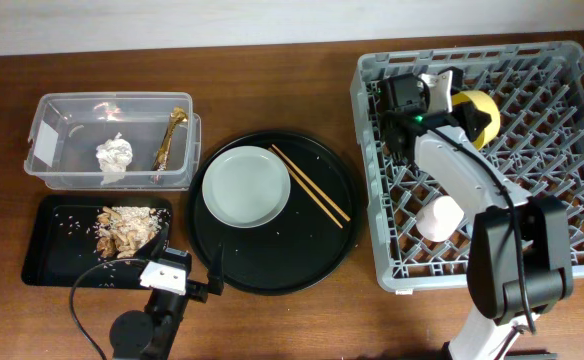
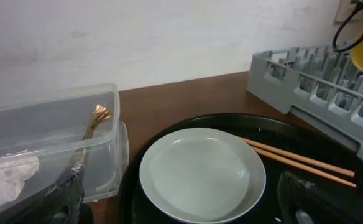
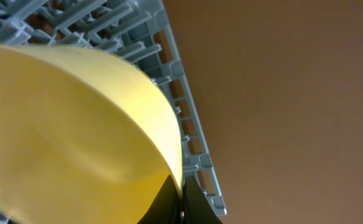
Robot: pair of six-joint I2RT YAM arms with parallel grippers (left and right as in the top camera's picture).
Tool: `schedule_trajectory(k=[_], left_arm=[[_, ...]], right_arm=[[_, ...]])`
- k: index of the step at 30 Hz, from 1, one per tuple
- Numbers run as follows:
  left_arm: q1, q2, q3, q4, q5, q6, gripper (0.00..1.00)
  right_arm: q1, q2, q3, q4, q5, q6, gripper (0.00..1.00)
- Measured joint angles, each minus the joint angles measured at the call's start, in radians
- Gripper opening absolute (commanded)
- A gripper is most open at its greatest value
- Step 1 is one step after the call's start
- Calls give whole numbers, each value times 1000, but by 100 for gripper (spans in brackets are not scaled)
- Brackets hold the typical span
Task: Sort waste into correct bins and load items into the dishwasher rack
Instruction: 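Grasp the yellow bowl with the right gripper and place it in the rack, then grasp the grey plate with the right gripper and stand it in the rack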
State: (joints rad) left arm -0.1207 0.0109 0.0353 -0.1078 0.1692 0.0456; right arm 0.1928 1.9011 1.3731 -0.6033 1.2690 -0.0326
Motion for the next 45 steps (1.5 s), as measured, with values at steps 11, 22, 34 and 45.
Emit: schedule_trajectory(k=[11,22,34,45], left_arm=[[0,0,0,0,0,0,99],[0,0,0,0,0,0,99],[0,0,0,0,0,0,99],[0,0,0,0,0,0,99]], right_arm=[[108,-45,63,-341,-350,104,48],[286,-188,268,-502,-1380,255,62],[505,114,122,-161,-1360,819,51],[493,201,134,-214,-1354,914,4]])
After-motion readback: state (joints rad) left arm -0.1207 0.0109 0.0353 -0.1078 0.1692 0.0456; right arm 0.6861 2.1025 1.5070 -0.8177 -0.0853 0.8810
